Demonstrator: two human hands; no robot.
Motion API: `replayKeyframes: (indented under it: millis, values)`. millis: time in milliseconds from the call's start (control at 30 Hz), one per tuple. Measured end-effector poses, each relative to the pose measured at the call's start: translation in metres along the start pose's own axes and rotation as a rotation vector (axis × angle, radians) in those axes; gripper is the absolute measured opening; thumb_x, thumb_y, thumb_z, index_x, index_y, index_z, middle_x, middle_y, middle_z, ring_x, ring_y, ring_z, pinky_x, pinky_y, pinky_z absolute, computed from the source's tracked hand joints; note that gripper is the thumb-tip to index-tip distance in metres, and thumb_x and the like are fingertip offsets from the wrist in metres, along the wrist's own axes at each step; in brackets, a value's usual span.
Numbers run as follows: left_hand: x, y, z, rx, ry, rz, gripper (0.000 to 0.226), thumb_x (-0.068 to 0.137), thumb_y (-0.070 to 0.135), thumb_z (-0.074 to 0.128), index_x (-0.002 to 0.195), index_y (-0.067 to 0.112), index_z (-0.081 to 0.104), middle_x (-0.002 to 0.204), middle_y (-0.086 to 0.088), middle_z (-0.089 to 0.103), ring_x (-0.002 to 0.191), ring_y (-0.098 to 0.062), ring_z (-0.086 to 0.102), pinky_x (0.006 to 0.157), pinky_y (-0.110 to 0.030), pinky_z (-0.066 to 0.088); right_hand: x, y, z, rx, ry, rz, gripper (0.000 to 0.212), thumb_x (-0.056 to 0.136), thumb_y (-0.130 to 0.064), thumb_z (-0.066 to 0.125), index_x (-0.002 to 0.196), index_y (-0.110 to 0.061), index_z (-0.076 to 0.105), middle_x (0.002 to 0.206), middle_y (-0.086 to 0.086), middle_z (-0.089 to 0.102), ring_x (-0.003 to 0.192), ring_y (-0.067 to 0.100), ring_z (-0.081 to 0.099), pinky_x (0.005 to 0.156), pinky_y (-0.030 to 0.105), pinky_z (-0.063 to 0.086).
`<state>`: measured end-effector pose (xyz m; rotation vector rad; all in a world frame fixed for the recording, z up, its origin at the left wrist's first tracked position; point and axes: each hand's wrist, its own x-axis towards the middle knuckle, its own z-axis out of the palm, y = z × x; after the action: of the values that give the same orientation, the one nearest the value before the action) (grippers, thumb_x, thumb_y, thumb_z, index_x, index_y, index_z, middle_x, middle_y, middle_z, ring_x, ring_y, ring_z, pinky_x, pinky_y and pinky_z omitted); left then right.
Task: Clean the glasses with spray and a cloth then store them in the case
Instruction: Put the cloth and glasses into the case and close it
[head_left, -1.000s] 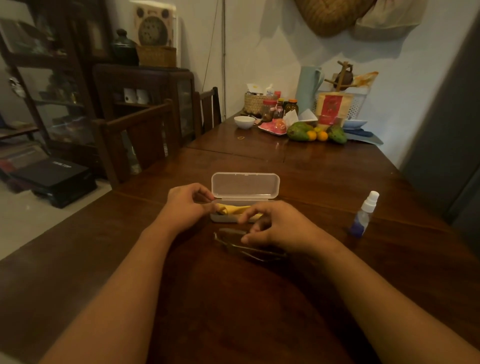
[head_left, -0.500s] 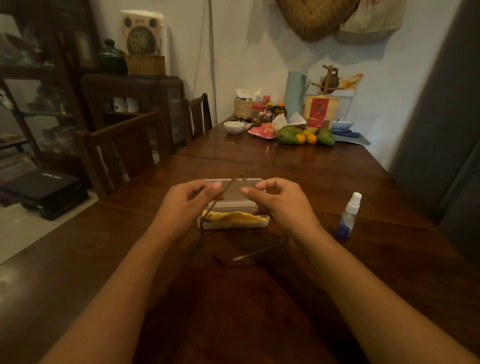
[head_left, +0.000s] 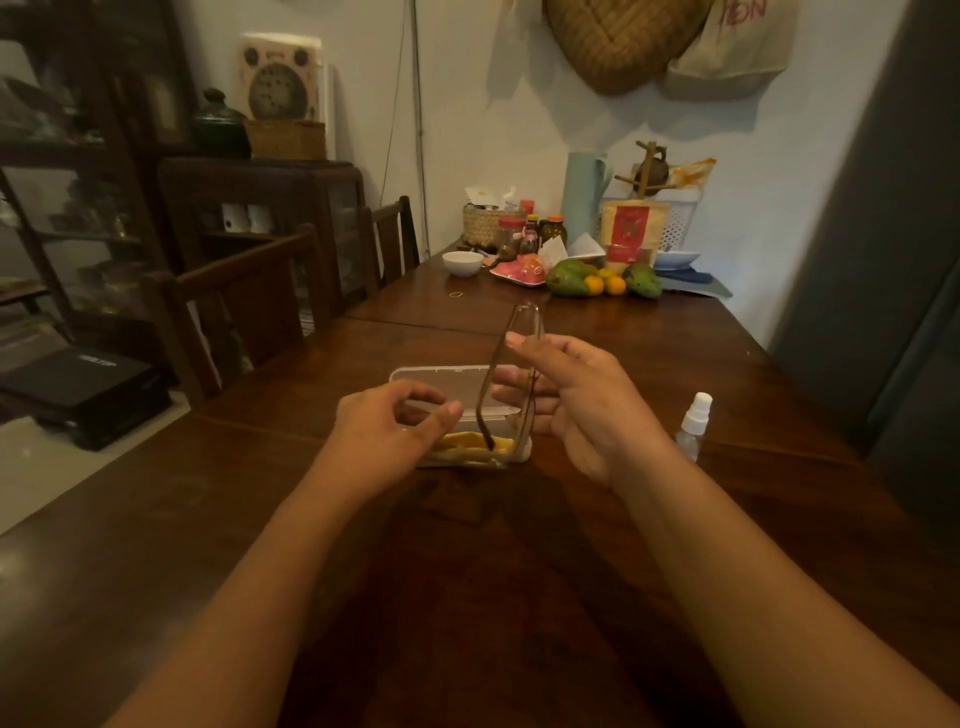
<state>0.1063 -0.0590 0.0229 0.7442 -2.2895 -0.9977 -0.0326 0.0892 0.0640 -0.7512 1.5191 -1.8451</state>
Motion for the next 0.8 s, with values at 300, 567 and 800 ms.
replayKeyframes:
  millis: [300, 567, 800]
  values:
    - [-0.007, 0.007, -0.01, 0.193, 0.093, -0.084, 0.062, 0.074, 0.078, 0.051, 0.126, 0.043, 0.053, 0.099, 0.017, 0.041, 0.135, -0.03, 0.02, 0.09, -0.038, 0.029, 0.001, 0.0, -0.001, 0.179, 0.005, -0.055, 0.037, 0.076, -0.026, 0.082, 0.107, -0.015, 0.064, 0.101, 0.013, 0.07, 0.086, 0.025, 0.07, 0.083, 0.049, 0.057]
    - [-0.007, 0.019, -0.006, -0.201, 0.1, -0.139, 0.065, 0.082, 0.052, 0.067, 0.138, 0.031, 0.043, 0.112, 0.003, 0.066, 0.105, -0.013, 0.061, 0.075, -0.029, 0.052, 0.002, 0.006, 0.002, 0.329, -0.029, -0.122, 0.038, 0.073, -0.027, 0.083, 0.104, -0.016, 0.063, 0.098, 0.008, 0.073, 0.099, 0.029, 0.063, 0.088, 0.049, 0.055]
    - [-0.01, 0.027, 0.017, -0.712, 0.142, -0.124, 0.081, 0.095, 0.019, 0.062, 0.15, 0.037, 0.004, 0.097, 0.007, 0.078, 0.102, -0.013, 0.07, 0.086, -0.041, 0.053, 0.001, 0.012, 0.007, 0.448, -0.015, -0.137, 0.044, 0.071, -0.025, 0.08, 0.108, -0.013, 0.061, 0.095, 0.008, 0.074, 0.094, 0.026, 0.068, 0.073, 0.042, 0.06]
